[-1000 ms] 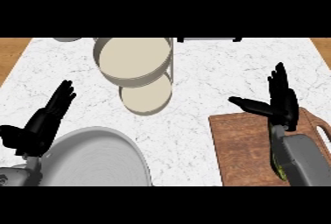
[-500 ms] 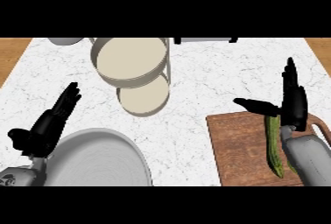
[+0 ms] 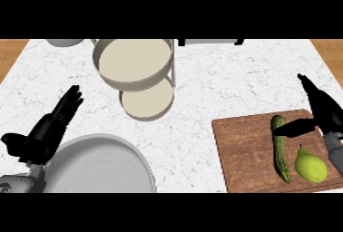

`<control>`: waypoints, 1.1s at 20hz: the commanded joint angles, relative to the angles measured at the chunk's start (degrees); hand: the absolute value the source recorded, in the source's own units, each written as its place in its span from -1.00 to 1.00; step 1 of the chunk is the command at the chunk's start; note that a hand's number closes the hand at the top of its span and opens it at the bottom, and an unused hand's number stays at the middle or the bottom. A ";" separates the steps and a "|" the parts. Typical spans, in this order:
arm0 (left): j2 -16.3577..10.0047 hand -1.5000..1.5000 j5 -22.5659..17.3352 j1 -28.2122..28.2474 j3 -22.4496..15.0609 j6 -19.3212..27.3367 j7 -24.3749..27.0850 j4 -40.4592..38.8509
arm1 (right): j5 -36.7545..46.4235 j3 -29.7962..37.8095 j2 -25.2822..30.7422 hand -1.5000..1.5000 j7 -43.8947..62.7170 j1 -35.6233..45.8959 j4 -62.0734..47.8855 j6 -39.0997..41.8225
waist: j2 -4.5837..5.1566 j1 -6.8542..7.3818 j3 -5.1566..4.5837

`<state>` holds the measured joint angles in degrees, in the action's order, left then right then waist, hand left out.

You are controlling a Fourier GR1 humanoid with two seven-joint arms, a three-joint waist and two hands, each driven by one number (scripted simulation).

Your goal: Pick the squash from the cutting board and place it in the tiered basket

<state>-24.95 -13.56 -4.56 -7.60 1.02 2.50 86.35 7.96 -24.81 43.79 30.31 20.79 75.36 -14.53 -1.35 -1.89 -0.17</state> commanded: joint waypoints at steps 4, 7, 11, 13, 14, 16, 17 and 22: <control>5.72 0.00 -0.33 0.84 -3.64 0.23 -0.31 -2.27 | -3.22 -5.06 6.61 -1.00 24.26 8.54 12.85 20.02 | 0.40 0.04 -0.59; 7.03 0.00 1.30 1.02 -4.38 0.95 0.98 -2.35 | -4.51 -6.54 5.05 -1.00 35.91 9.48 19.09 22.06 | 0.63 0.19 -0.25; 8.18 0.00 2.09 1.78 -4.94 1.60 0.72 -1.23 | -7.30 -5.30 5.64 -1.00 45.44 10.90 24.81 23.44 | 0.71 0.58 -0.08; 8.89 0.00 2.36 0.43 -4.64 0.43 3.13 -6.23 | -4.58 -4.96 6.18 -1.00 43.83 9.57 24.58 19.79 | 1.15 -0.19 -0.08; 9.33 0.00 1.76 -0.03 -4.43 0.70 2.40 -5.01 | -1.93 -5.58 6.54 -1.00 44.40 9.34 25.13 18.31 | 1.06 -0.16 -0.06; 8.19 0.00 1.87 -0.26 -3.88 -0.17 2.71 -5.77 | -1.23 -6.81 7.02 -1.00 46.97 9.76 24.21 20.40 | 1.23 0.24 -0.11; 7.93 0.00 1.54 0.05 -3.32 0.78 1.19 -3.69 | -0.21 -8.48 7.38 -1.00 47.71 7.10 24.45 20.09 | 1.03 0.17 -0.06; 7.11 0.00 0.75 -0.70 -3.00 -1.27 1.38 -4.83 | -2.16 -7.96 6.85 -1.00 48.92 4.44 22.67 19.97 | 1.28 0.33 -0.02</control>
<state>-22.83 -11.65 -5.76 -7.85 0.23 3.78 84.70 5.75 -32.15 51.64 67.48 26.70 97.67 5.25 -0.94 -1.17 0.96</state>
